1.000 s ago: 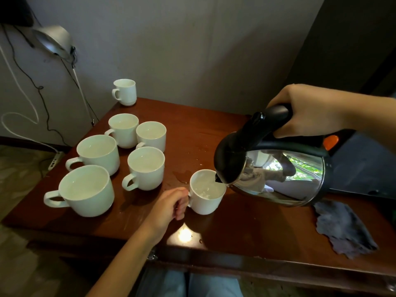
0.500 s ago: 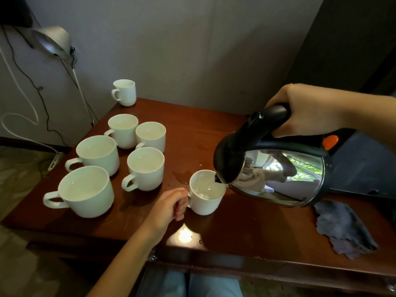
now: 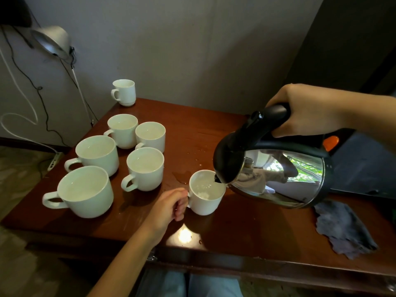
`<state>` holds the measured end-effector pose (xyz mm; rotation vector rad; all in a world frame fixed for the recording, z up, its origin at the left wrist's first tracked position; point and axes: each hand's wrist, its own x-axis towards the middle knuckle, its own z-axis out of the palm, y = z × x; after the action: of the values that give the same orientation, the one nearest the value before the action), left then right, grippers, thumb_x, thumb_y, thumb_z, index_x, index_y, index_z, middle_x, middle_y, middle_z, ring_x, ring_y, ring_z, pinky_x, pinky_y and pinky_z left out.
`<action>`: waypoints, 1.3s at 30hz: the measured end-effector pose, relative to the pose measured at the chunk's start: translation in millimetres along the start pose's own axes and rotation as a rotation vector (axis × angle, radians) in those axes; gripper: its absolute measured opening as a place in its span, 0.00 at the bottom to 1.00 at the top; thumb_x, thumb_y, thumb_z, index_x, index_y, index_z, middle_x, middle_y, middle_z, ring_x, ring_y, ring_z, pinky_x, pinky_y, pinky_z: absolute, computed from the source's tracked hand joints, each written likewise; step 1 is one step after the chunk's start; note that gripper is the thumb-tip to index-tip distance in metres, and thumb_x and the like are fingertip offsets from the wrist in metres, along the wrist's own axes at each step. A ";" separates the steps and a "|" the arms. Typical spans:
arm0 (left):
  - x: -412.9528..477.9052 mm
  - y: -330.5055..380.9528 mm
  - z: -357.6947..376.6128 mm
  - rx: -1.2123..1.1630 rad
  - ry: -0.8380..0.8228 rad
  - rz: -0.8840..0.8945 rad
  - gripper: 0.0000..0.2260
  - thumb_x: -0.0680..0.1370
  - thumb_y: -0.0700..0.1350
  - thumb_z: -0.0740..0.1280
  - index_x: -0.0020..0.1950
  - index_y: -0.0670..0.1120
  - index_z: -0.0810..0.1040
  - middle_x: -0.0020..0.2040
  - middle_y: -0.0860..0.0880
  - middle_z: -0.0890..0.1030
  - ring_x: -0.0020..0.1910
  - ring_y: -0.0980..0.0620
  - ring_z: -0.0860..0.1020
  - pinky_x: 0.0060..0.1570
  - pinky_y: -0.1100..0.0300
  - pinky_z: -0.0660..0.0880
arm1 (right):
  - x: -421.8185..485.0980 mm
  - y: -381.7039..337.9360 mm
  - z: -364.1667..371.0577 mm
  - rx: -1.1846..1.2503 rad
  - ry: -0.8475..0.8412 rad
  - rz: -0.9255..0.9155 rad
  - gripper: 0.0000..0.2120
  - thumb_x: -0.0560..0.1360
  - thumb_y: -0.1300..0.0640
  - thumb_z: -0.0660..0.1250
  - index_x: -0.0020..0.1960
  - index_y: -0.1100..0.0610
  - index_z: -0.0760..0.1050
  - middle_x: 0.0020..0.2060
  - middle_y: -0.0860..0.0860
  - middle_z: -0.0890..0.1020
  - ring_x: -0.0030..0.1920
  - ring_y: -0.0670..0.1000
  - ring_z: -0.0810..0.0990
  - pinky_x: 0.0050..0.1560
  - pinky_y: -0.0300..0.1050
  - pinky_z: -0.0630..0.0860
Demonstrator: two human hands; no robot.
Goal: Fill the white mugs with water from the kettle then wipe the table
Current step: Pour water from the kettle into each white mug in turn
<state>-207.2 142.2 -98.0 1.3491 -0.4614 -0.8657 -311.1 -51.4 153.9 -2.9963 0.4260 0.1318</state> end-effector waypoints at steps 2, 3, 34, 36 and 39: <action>0.3 0.1 0.0 0.004 0.002 0.000 0.18 0.81 0.41 0.55 0.30 0.44 0.63 0.26 0.49 0.63 0.26 0.54 0.61 0.28 0.62 0.61 | -0.2 -0.2 -0.5 0.003 0.001 -0.005 0.04 0.67 0.57 0.71 0.38 0.50 0.78 0.32 0.50 0.80 0.31 0.47 0.77 0.31 0.41 0.70; 0.4 0.1 0.1 0.006 0.002 0.001 0.18 0.81 0.41 0.55 0.30 0.44 0.63 0.26 0.49 0.63 0.26 0.54 0.61 0.28 0.62 0.61 | -0.5 -0.4 -0.7 0.006 -0.003 -0.007 0.03 0.67 0.57 0.71 0.39 0.50 0.78 0.32 0.51 0.80 0.32 0.48 0.77 0.32 0.41 0.70; -0.3 -0.7 1.2 -0.042 0.004 0.015 0.18 0.80 0.40 0.55 0.30 0.44 0.63 0.26 0.49 0.64 0.25 0.54 0.61 0.27 0.62 0.61 | -4.6 17.0 8.3 0.078 0.064 0.017 0.02 0.65 0.58 0.71 0.37 0.53 0.78 0.29 0.52 0.80 0.28 0.49 0.78 0.30 0.46 0.73; -0.8 -0.9 2.5 -0.077 0.017 0.022 0.17 0.80 0.39 0.55 0.30 0.43 0.63 0.26 0.49 0.64 0.25 0.54 0.61 0.25 0.63 0.60 | -8.3 24.0 12.2 0.123 0.097 0.025 0.04 0.65 0.60 0.72 0.35 0.53 0.78 0.27 0.51 0.80 0.26 0.46 0.76 0.29 0.44 0.72; -2.0 -2.3 5.6 -0.098 0.052 0.069 0.17 0.80 0.38 0.56 0.30 0.43 0.63 0.26 0.49 0.63 0.25 0.54 0.60 0.25 0.62 0.59 | -14.4 35.6 20.0 0.210 0.146 0.056 0.05 0.65 0.62 0.73 0.37 0.53 0.79 0.27 0.51 0.79 0.26 0.43 0.75 0.28 0.38 0.70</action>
<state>-213.2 140.2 -98.6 1.2560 -0.4173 -0.7850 -336.3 -79.0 132.1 -2.7980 0.5046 -0.1205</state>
